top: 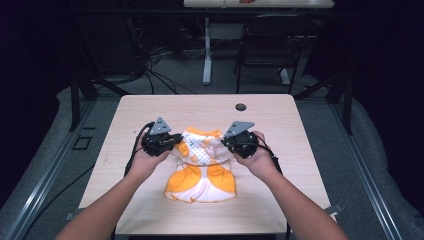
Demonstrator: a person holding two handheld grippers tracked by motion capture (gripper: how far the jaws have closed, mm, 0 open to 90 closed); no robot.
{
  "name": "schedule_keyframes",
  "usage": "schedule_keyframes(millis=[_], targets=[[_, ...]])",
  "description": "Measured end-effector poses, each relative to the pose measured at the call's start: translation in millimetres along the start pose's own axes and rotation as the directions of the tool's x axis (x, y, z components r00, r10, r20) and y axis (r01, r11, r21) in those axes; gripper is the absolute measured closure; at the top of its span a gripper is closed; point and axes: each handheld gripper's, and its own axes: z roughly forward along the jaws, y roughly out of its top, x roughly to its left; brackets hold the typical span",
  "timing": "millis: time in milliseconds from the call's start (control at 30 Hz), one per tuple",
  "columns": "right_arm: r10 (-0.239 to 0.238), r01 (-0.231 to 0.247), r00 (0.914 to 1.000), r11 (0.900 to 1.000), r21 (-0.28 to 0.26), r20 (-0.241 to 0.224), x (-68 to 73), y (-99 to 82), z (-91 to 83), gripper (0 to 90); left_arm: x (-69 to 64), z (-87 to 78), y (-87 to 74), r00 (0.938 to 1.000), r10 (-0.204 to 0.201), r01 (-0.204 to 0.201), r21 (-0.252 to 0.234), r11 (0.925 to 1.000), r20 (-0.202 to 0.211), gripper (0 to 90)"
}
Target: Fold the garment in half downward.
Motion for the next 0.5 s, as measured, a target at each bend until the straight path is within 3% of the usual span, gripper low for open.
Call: schedule_keyframes(millis=[333, 500], targets=[[-0.017, 0.019, 0.9994, 0.9978, 0.064, -0.031, 19.3, -19.6, 10.0, 86.6, -9.0, 4.4, -26.8, 0.9996, -0.017, 0.016, 0.035, 0.9993, 0.025, 84.4], [0.004, 0.0, 0.9985, 0.9971, 0.077, -0.055, 28.7, -32.0, 15.1, 86.4, -13.5, 7.6, -40.6, 0.9988, -0.022, 0.02, 0.057, 0.9982, 0.043, 84.3]])
